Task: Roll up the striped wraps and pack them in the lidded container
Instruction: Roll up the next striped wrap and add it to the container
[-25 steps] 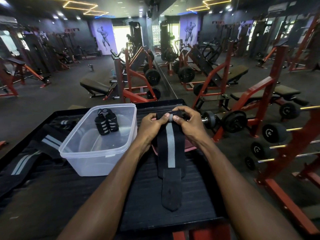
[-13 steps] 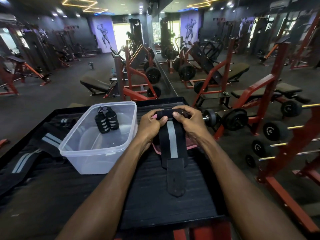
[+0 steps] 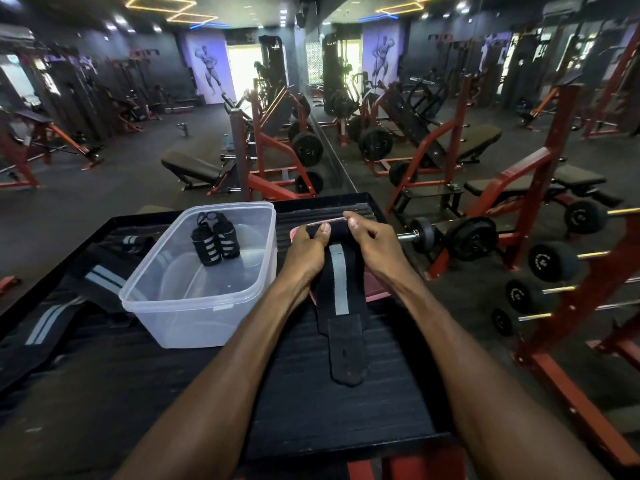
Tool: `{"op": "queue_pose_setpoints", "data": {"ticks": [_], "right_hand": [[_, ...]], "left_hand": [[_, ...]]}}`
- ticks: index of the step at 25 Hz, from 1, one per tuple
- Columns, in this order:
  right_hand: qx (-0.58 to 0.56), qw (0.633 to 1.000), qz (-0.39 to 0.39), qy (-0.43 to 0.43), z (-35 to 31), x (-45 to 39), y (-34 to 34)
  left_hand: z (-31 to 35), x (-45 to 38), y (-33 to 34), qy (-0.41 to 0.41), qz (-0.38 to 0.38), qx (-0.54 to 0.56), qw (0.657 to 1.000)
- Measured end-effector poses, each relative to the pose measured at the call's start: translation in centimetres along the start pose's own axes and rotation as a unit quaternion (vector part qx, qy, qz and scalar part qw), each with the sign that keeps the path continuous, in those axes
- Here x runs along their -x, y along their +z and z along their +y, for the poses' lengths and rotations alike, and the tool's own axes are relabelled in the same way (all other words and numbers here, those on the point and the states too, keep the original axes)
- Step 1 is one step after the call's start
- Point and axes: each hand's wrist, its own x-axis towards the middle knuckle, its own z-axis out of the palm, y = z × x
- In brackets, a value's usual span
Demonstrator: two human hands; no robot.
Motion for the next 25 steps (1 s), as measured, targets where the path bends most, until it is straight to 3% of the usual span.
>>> {"op": "queue_pose_setpoints", "data": {"ticks": [5, 12, 15, 20, 25], "right_hand": [[0.023, 1.000, 0.001, -0.006, 0.7, -0.4, 0.2], [-0.114, 0.992, 0.028, -0.045, -0.1, -0.2, -0.2], [-0.140, 0.990, 0.016, -0.006, -0.5, -0.2, -0.2], [-0.126, 0.987, -0.017, 0.098, -0.6, -0.2, -0.7], [-0.142, 0.989, -0.003, 0.029, -0.8, 0.1, -0.8]], "left_hand": [[0.1, 0.0, 0.2, 0.019, 0.001, 0.015, 1.000], [0.6, 0.3, 0.3, 0.027, 0.011, 0.084, 0.996], [0.7, 0.4, 0.0, 0.003, 0.005, 0.092, 0.996], [1.0, 0.6, -0.3, 0.050, 0.007, 0.071, 0.996], [1.2, 0.7, -0.4, -0.014, -0.013, 0.080, 0.997]]}}
